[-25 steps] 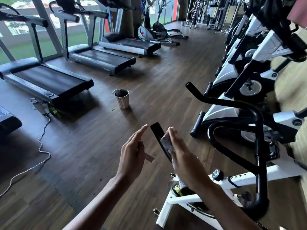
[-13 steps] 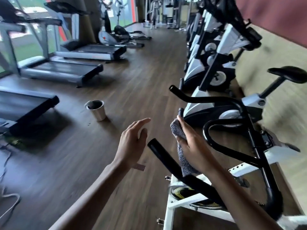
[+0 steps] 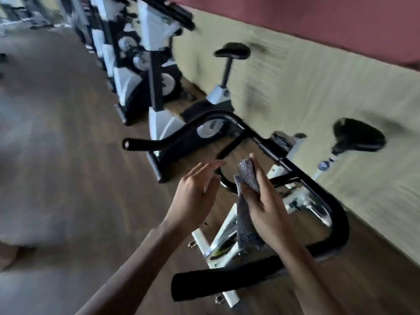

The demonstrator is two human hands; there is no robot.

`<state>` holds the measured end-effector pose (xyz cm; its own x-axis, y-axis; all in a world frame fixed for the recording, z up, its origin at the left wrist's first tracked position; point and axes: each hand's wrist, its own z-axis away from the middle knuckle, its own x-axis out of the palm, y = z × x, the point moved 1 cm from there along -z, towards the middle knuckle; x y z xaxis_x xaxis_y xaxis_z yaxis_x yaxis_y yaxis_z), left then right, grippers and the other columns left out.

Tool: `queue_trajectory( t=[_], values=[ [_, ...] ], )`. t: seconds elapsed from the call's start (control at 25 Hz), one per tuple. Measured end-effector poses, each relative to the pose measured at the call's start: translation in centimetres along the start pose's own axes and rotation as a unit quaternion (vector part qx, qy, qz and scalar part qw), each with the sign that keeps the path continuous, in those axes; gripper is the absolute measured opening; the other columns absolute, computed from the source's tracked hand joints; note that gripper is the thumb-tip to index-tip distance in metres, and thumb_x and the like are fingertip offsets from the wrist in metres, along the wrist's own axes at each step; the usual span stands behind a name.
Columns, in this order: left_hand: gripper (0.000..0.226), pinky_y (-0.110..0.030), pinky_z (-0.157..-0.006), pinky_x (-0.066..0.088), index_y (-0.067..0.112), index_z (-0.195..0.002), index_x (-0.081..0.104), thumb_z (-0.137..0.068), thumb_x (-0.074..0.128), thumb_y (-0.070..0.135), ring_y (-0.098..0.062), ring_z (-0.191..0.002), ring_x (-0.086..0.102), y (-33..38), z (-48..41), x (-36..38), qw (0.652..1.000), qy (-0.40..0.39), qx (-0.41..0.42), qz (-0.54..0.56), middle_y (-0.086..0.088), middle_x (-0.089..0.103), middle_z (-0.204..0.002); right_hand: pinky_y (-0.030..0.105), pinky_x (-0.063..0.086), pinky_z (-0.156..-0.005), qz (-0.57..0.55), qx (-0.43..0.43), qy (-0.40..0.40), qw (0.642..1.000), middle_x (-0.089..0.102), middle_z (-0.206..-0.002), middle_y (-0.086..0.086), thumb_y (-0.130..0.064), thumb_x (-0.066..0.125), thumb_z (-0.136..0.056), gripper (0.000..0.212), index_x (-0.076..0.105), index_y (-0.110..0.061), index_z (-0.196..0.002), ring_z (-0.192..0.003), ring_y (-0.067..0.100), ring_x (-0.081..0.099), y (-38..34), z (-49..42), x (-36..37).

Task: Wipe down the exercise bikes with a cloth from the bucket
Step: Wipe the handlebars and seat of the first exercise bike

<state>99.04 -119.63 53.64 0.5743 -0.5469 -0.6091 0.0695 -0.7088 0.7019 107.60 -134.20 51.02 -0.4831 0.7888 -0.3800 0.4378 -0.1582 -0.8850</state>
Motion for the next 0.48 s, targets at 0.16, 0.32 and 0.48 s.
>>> queue_trajectory(
  t=[0.16,0.32,0.48],
  values=[
    [0.036,-0.006,-0.090,0.040,0.020,-0.129,0.064,-0.097,0.054,0.005,0.002,-0.111,0.059,0.9,-1.2,3.3,0.992,-0.061,0.047,0.102,0.010,0.064,-0.125,0.001,0.025,-0.103,-0.010,0.117,0.117,0.986,0.036,-0.145,-0.025,-0.027,0.048,-0.101,0.056,0.024,-0.035,-0.152,-0.128,-0.025,0.032,0.6,2.1,-0.8],
    [0.035,-0.022,-0.095,0.050,0.020,-0.130,0.062,-0.099,0.050,0.010,0.000,-0.118,0.058,1.1,-1.0,6.2,0.964,-0.101,0.122,0.212,0.025,0.058,-0.126,0.017,0.040,-0.100,0.017,0.165,0.292,0.942,0.057,-0.128,-0.007,-0.017,0.056,-0.101,0.040,0.045,-0.027,-0.138,-0.119,-0.004,0.054,1.7,3.3,-1.1],
    [0.037,-0.032,-0.102,0.047,0.011,-0.136,0.057,-0.100,0.049,0.011,-0.007,-0.127,0.054,1.1,-0.9,9.2,0.945,-0.127,0.169,0.249,0.003,0.060,-0.134,0.049,0.054,-0.095,0.008,0.230,0.396,0.889,0.070,-0.110,0.005,-0.036,0.062,-0.088,0.032,0.065,-0.028,-0.119,-0.103,0.020,0.068,2.0,2.6,-1.9]
  ],
)
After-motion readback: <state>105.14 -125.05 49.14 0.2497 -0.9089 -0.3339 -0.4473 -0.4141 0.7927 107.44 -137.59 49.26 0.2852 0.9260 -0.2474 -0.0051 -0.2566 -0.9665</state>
